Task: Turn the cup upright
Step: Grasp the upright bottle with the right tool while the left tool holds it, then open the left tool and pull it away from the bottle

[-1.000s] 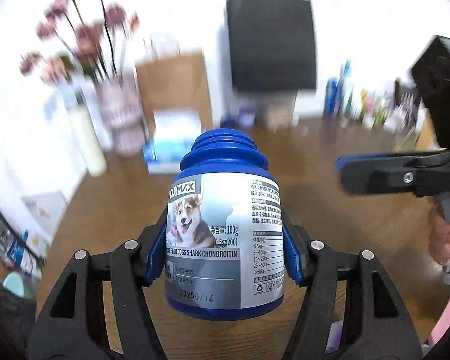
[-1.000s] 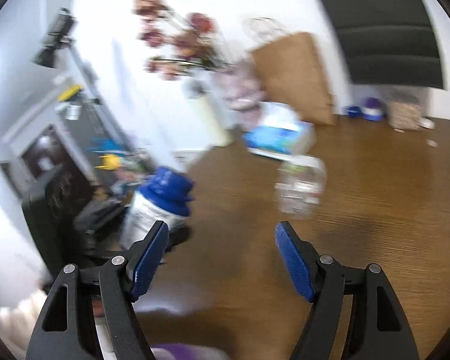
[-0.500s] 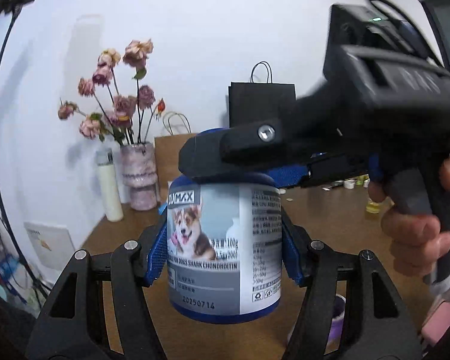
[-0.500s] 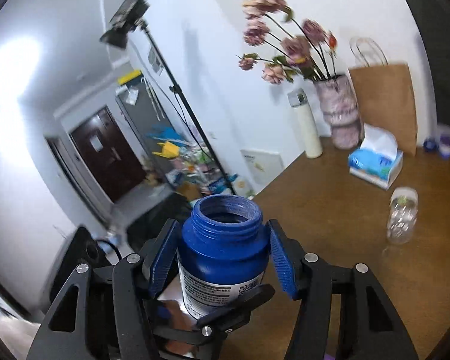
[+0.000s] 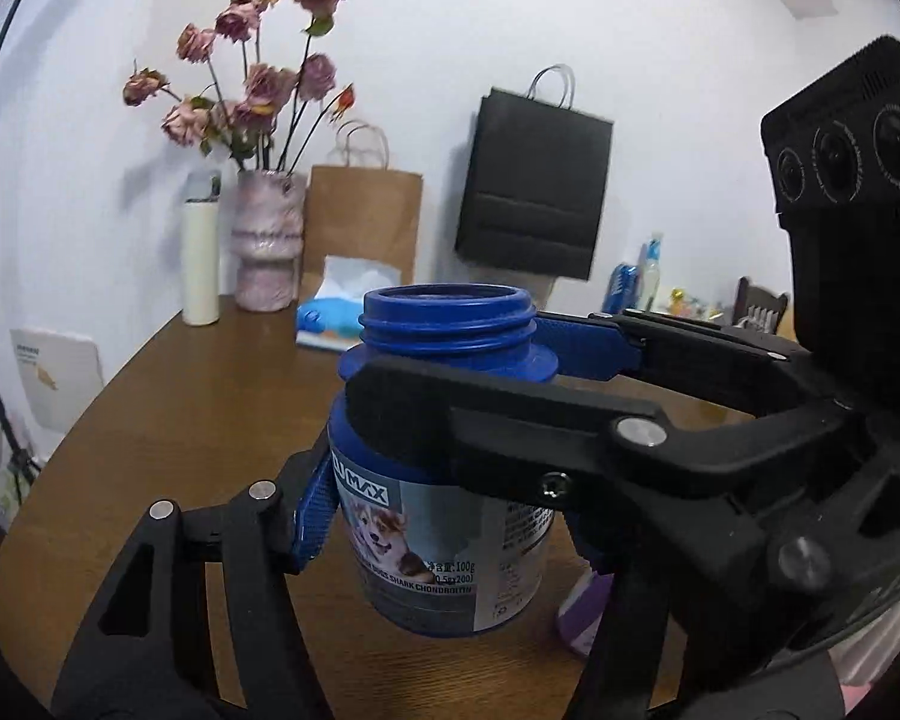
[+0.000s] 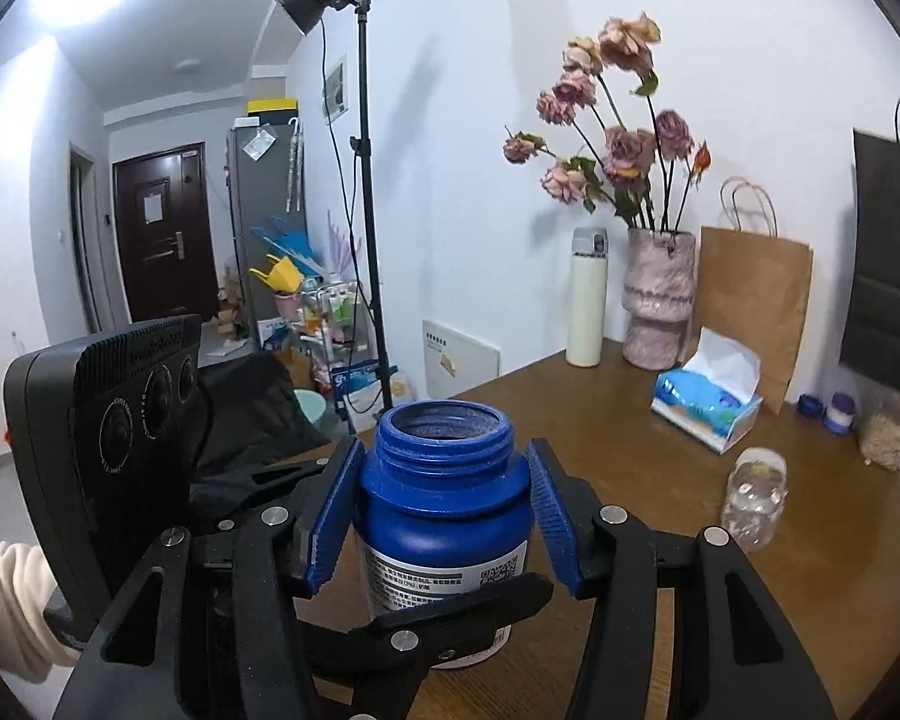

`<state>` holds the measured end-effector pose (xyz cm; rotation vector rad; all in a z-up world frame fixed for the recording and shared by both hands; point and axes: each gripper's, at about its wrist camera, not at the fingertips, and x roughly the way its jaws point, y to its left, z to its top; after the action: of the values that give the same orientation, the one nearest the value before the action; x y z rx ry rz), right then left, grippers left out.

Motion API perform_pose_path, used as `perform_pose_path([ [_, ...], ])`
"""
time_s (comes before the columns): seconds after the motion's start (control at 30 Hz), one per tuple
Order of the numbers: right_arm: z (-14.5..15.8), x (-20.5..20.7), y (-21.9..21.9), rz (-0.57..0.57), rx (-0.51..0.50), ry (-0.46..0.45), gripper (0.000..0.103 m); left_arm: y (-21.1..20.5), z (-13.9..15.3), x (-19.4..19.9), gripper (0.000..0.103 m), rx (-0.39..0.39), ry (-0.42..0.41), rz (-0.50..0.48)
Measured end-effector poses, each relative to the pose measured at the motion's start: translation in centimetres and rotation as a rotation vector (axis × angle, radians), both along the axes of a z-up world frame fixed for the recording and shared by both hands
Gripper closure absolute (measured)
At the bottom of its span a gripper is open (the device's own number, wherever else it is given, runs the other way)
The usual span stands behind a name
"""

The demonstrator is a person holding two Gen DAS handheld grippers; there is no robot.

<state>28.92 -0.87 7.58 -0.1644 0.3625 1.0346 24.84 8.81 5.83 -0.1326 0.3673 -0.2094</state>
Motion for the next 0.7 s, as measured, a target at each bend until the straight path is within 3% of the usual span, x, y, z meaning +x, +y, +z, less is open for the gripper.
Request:
perform_pose_path([
  [0.17,-1.5,0.5,-0.4,-0.018,0.01,0.044,0.043,-0.8,-1.3,-0.1,0.044,0.034,0.004,0.016],
  [0.3,-1.7,-1.9,-0.4,-0.086,-0.049,-0.02,0.043,-1.5,-2.1,-1.2,0.044,0.038,0.004,-0.026],
  [0.37,-2.2,-2.4,-0.3,-0.104,-0.083,0.011,0.041,-1.8,-2.9,-1.6,0.044,0.048,0.025,-0.041],
  [0.43,-4.1,-2.4,-1.1,-0.121,-0.042,0.024,0.037,-2.0,-4.0,-0.9,0.044,0.061,0.108,-0.061],
  [0.5,-6.7,-1.7,-0.8,-0.11,-0.076,0.071,0.036,-2.3,-5.5,-0.7,0.044,0.073,0.139,-0.045],
  [0.7,-6.9,0.0,-0.8,-0.081,-0.041,0.084,0.036,-2.5,-4.5,-0.2,0.043,0.066,0.14,-0.026],
])
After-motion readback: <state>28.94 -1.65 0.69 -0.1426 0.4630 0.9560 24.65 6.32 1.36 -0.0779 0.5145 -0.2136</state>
